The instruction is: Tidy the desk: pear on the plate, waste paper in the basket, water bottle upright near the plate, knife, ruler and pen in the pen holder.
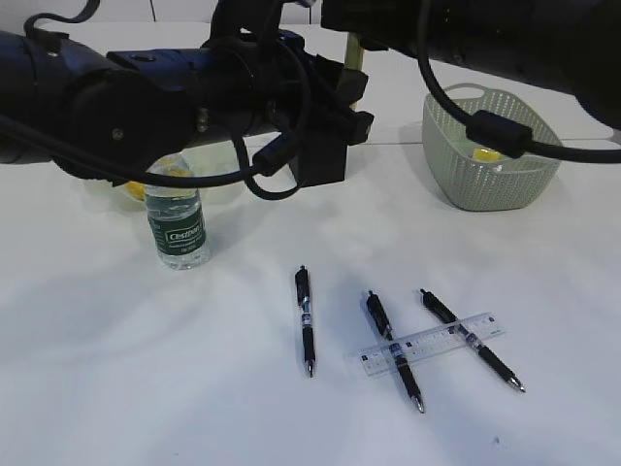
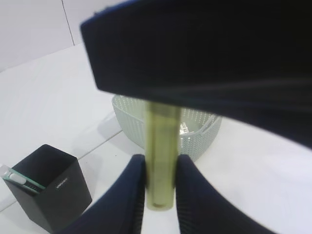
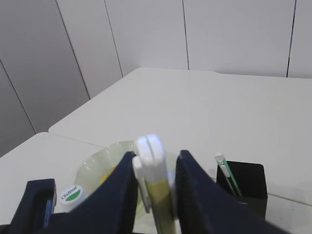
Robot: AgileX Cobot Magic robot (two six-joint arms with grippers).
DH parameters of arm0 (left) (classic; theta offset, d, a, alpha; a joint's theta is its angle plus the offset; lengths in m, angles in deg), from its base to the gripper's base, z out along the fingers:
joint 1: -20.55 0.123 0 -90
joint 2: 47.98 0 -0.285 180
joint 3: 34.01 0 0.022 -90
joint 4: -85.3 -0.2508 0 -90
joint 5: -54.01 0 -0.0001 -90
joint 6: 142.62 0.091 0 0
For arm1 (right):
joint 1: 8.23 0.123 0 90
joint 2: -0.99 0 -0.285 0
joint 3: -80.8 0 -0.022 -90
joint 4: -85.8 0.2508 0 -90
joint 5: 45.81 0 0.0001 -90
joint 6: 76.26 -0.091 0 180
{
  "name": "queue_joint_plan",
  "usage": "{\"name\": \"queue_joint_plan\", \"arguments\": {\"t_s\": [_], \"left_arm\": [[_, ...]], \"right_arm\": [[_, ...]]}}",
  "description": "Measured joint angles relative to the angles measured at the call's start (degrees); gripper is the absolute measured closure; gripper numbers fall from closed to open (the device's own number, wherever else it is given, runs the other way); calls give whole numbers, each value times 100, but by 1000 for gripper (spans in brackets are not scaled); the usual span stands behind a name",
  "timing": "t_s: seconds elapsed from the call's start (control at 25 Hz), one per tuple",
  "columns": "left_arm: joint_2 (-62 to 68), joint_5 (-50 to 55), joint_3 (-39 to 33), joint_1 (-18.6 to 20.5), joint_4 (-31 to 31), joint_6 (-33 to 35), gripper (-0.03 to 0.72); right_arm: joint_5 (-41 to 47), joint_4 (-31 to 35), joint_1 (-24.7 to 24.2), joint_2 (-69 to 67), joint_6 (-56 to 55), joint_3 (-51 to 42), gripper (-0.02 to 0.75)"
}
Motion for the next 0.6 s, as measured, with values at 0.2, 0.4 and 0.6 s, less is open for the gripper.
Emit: {"name": "queue_joint_plan", "arguments": {"t_s": [0.2, 0.4, 0.6], "left_arm": [[0, 0, 0, 0, 11, 0, 563], [0, 0, 0, 0, 11, 0, 563], [-10, 0, 0, 0, 11, 0, 563]], "right_arm": [[0, 0, 0, 0, 0, 0, 572], [0, -11, -11, 0, 59, 0, 605], [0, -20, -11, 0, 69, 0, 609]]}}
